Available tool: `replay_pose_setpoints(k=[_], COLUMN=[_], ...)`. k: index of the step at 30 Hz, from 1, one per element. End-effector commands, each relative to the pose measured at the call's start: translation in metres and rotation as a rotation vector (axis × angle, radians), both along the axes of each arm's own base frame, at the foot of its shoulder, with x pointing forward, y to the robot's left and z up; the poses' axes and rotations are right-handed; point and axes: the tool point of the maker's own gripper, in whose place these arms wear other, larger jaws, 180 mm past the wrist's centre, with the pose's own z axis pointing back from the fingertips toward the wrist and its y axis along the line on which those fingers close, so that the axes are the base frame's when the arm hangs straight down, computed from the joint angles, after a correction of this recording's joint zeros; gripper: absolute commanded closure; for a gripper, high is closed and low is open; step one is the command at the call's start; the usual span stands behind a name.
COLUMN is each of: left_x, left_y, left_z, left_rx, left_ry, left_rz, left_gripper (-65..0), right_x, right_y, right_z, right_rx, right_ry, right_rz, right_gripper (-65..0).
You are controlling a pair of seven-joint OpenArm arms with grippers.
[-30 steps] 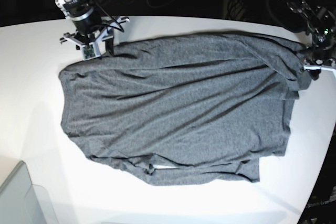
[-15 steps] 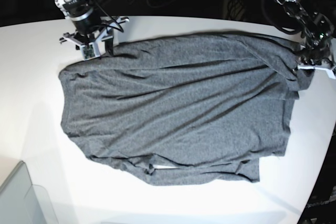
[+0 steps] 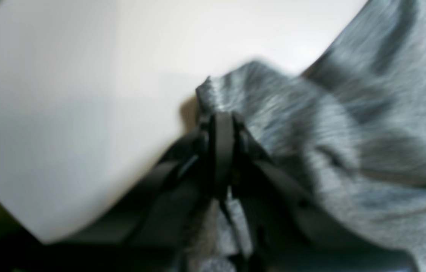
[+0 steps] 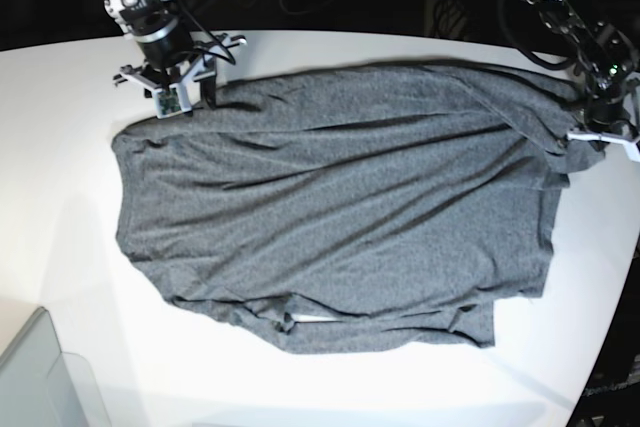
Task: Layout the t-shirt on the table in an organized manner, then fold the t-shirt properly
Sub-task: 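Release the shirt with the left gripper and lift it away, then lower the left gripper onto the shirt edge and grasp it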
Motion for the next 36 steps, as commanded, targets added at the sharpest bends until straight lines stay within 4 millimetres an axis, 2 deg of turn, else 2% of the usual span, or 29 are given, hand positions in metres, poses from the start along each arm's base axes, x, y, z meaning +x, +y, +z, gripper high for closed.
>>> replay_pose_setpoints(k=[1,5,10,14,23,27,30,36], left_x=[0.007,0.014,0.007,-0.003,0.003,0.014,0.033,0.049], left_y=[0.007,0.0,-0.014,-0.028,-0.081,-0.099,-0.115,-0.138], left_z=[0.025,0.067,0.093,0.096,0.078,0.1,0.123,0.131], left_rx=[0.054,0.128,0.175,0.179,0.108,0.117,0.128,0.112], left_ry=[-0.063,-0.15,-0.2,-0.2,-0.18,-0.243,-0.312,-0.349], left_rz=[0.003,-0.007,-0.015,-0.022,-0.128,-0.159,-0.203,-0.268], left_gripper=[-0.1,-0.1,-0.1,-0.1,-0.1,-0.1,-0.1,-0.1], right_x=[0.004,0.004,0.004,0.003,0.003,0.002,0.002,0.002], right_y=[-0.002,-0.002,-0.002,-0.002,-0.001,-0.001,-0.001,-0.001], right_z=[0.008,0.008,0.008,0.008,0.008,0.007,0.007,0.007], right_rx=[0.0,0.0,0.0,0.0,0.001,0.001,0.001,-0.001], right_ry=[-0.036,-0.036,-0.036,-0.035,-0.033,-0.032,-0.032,-0.032], right_rz=[0.0,0.0,0.0,0.0,0.001,0.001,0.001,0.002], right_gripper=[-20.5,-20.5,-20.5,-20.6,-20.6,-20.6,-20.6,-20.6])
